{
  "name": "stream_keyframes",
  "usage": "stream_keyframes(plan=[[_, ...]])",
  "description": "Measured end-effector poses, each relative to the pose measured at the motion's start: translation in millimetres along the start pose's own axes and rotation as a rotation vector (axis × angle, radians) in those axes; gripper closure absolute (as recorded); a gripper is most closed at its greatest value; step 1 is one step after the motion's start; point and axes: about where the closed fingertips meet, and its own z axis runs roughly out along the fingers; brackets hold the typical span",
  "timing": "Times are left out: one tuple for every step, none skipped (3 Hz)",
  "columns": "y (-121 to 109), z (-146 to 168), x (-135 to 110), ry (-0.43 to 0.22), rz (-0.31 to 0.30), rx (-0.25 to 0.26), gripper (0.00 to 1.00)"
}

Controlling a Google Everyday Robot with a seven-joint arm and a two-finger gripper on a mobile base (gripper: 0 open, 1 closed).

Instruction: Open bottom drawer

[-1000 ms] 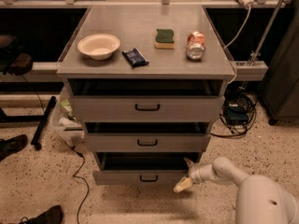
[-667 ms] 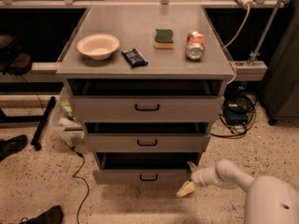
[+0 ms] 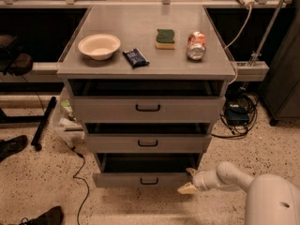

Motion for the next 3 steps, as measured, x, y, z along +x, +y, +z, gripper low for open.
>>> stream_keyframes(plan=[[-0.3,-6.2,-3.5,0.000,0.000,0.000,0.66],[-3.4,-11.9,-1.8,0.001,0.000,0.000,0.89],[4.2,-15.5,6.8,0.036,0.002,-0.001,1.00]])
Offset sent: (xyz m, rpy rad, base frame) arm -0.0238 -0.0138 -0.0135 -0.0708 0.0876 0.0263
